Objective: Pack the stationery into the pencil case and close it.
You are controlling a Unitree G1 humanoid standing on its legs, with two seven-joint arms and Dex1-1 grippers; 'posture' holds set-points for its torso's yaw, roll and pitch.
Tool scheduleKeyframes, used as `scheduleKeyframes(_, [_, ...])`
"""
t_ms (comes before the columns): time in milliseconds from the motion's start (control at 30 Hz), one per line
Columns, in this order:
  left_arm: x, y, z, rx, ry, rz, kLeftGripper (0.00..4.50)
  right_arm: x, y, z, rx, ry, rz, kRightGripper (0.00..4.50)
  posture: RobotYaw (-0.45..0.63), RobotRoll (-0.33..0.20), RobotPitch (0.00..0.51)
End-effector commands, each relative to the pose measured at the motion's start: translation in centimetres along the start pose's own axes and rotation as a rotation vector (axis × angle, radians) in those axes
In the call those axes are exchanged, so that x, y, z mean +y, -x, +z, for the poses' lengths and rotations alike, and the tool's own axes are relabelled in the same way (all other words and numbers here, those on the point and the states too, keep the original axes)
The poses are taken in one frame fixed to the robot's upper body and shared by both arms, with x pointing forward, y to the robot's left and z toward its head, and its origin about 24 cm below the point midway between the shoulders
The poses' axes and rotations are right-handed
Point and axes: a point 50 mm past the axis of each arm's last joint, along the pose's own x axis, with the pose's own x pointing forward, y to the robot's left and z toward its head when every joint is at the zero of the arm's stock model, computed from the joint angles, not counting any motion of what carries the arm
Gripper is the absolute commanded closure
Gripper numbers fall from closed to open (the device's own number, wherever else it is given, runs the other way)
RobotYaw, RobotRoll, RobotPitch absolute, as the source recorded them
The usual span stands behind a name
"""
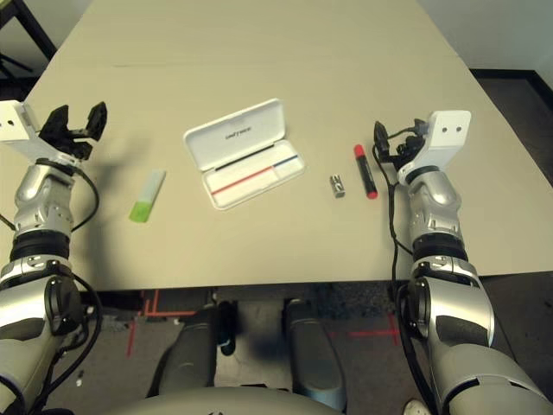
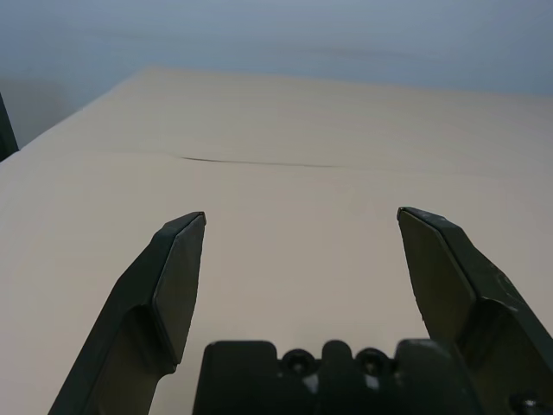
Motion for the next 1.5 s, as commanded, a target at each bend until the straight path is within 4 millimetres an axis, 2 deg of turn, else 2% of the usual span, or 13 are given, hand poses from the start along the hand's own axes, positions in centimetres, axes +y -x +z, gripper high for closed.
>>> scheduleKeyframes(33, [0.3, 0.4, -0.2, 0.005, 0.007, 0.011, 0.03, 0.2, -0.1, -0.3, 0.019, 0.003, 0.012, 0.00, -0.10, 0.000, 0.220])
scheduleKeyframes(367, [0.4, 0.4, -0.1, 0.006, 0.003, 0.007, 0.03, 0.4, -0.2, -0.1, 0.015, 0.003, 0.027, 0.00, -0.10, 0.000, 0.223])
scheduleKeyframes(533, [0.5, 0.6, 0.1, 0.005, -0.001, 0.001, 0.03, 0.0, -0.2, 0.7, 0.002, 0.028, 0.073, 0.00, -0.11, 0.000, 0.220])
scheduleKeyframes(667, [0.6, 0.9, 0.8, -0.009, -0.023, -0.030, 0.03, -0.1, -0.1, 1.7, 0.008, 0.071, 0.190, 0.00, -0.10, 0.000, 0.219])
scheduleKeyframes(833, [-0.1, 2.0, 2.2, -0.004, -0.048, -0.161, 0.03, 0.0, 0.5, 3.3, 0.048, 0.115, 0.415, 0.00, -0.09, 0.000, 0.219])
scheduleKeyframes(1067, [-2.1, 4.2, 4.4, 0.063, -0.052, -0.386, 0.03, 0.5, 2.0, 4.5, 0.162, 0.145, 0.698, 0.00, -0.06, 0.000, 0.218])
scheduleKeyframes(1167, [-3.8, 5.1, 5.1, 0.109, -0.043, -0.518, 0.03, 0.9, 2.8, 4.5, 0.230, 0.170, 0.814, 0.00, -0.05, 0.000, 0.219])
scheduleKeyframes(1300, [-6.2, 6.2, 5.7, 0.161, -0.031, -0.687, 0.03, 1.1, 3.5, 4.2, 0.304, 0.183, 0.910, 0.00, -0.03, 0.000, 0.220])
scheduleKeyframes(1500, [-8.8, 7.1, 6.1, 0.271, -0.067, -0.846, 0.03, 1.8, 3.5, 4.3, 0.332, 0.177, 0.965, 0.00, -0.02, 0.000, 0.226])
